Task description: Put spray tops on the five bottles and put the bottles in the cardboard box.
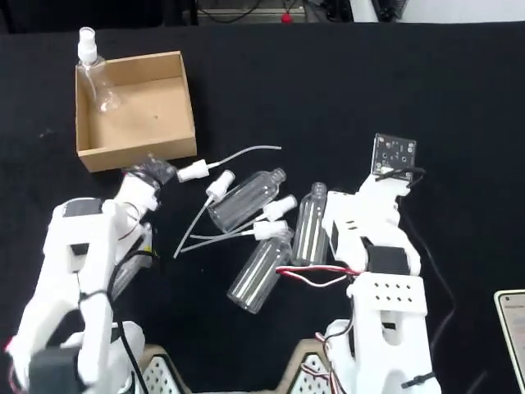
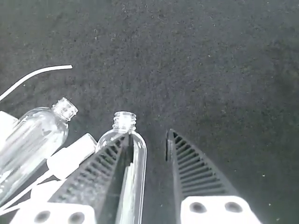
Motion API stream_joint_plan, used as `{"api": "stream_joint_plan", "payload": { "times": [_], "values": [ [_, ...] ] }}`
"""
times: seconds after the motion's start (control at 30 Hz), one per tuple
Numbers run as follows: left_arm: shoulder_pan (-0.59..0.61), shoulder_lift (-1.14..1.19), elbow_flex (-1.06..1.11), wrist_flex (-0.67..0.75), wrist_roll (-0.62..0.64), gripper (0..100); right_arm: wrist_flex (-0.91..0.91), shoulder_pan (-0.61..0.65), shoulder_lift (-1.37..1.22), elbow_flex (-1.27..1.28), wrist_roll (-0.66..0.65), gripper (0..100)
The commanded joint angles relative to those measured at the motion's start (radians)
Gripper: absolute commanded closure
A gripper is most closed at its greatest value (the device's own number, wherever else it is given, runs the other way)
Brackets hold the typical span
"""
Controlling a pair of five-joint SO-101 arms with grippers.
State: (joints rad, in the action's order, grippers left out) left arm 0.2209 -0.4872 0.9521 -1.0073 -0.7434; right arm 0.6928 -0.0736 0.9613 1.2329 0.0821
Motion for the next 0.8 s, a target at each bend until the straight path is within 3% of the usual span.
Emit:
{"api": "stream_joint_plan", "payload": {
  "times": [0.0,0.17,0.37,0.57,0.63,0.77],
  "values": [
    [-0.015,-0.242,-0.067,-0.087,0.183,81,0.095,0.049,0.012,-0.122,-0.101,88.5],
    [-0.005,-0.442,-0.061,-0.141,0.388,81,0.241,0.249,0.008,-0.239,-0.238,88.5],
    [-0.004,-0.517,0.019,-0.132,0.520,81,0.382,0.459,-0.159,-0.418,-0.313,88.5],
    [0.067,-0.525,0.084,-0.087,0.608,81,0.439,0.494,-0.423,-0.555,-0.457,88.5],
    [0.096,-0.526,0.105,-0.051,0.617,81,0.422,0.488,-0.486,-0.568,-0.423,88.5],
    [0.122,-0.525,0.151,0.021,0.617,81,0.348,0.466,-0.587,-0.572,-0.107,88.5]
  ]
}}
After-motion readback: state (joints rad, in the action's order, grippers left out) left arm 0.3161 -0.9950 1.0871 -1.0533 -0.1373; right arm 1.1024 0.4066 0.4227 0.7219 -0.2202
